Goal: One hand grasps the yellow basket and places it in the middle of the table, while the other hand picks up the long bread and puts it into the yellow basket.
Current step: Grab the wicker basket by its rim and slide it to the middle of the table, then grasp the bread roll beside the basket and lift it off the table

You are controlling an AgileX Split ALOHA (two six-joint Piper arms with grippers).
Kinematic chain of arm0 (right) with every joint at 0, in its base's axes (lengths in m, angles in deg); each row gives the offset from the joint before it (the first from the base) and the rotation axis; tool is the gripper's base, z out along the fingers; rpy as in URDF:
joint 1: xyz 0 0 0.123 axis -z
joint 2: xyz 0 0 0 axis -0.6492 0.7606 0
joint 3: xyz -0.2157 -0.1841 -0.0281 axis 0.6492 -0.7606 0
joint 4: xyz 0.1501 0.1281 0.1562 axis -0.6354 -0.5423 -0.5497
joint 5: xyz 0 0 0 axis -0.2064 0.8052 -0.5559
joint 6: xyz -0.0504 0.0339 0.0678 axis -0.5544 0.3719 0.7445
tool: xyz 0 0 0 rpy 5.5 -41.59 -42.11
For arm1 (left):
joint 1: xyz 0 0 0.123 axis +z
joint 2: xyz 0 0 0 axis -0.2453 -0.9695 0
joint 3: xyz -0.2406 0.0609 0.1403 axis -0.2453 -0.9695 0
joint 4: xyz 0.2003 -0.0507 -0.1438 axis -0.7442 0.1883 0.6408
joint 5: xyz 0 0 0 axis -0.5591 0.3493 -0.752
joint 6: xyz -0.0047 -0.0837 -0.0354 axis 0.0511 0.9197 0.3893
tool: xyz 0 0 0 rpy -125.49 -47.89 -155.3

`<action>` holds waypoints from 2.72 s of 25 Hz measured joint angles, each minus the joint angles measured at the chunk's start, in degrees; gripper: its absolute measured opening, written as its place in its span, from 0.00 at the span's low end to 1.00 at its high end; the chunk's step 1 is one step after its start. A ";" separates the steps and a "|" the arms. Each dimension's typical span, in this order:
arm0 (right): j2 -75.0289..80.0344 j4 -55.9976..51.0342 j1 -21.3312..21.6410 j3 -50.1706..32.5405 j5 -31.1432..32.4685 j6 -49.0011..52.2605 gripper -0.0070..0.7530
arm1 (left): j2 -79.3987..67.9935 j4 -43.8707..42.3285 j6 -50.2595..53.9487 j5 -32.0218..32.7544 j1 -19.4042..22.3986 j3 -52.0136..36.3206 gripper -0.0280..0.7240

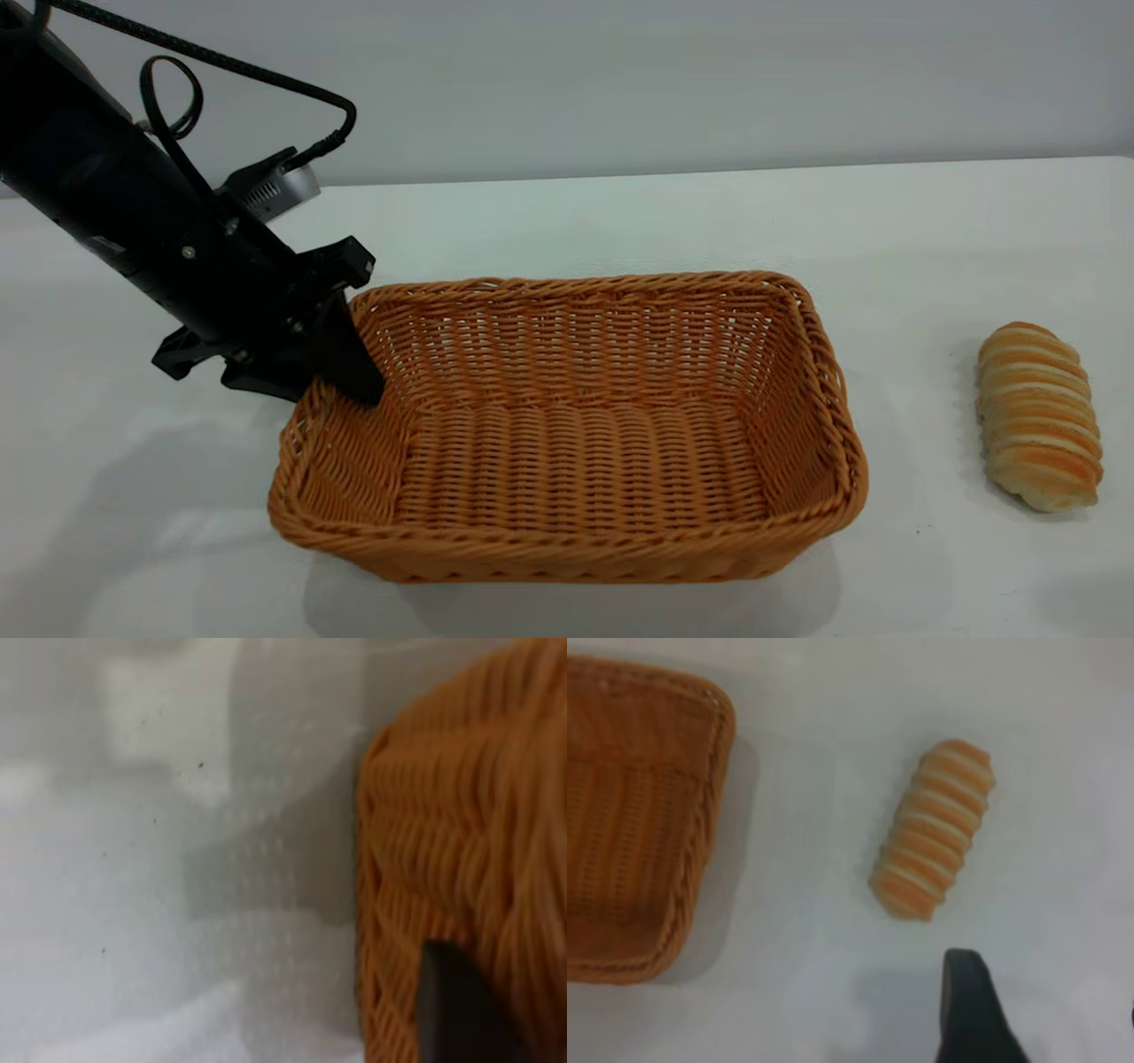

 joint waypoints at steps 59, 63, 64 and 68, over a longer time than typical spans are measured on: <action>70.26 -7.97 7.54 31.98 -0.44 -2.44 0.77 | 31.47 -8.73 -0.43 5.04 0.00 -0.05 0.83; 70.88 -7.45 9.30 31.99 -0.25 -2.62 0.77 | 32.20 -8.69 -0.43 5.18 0.00 -0.05 0.83; 70.88 -7.29 9.58 32.04 -0.31 -2.62 0.77 | 32.28 -8.60 -0.43 5.18 0.00 -0.05 0.83; 71.01 -7.34 9.86 32.10 -1.38 -2.96 0.77 | 32.38 -6.90 -0.50 5.69 0.00 -0.05 0.83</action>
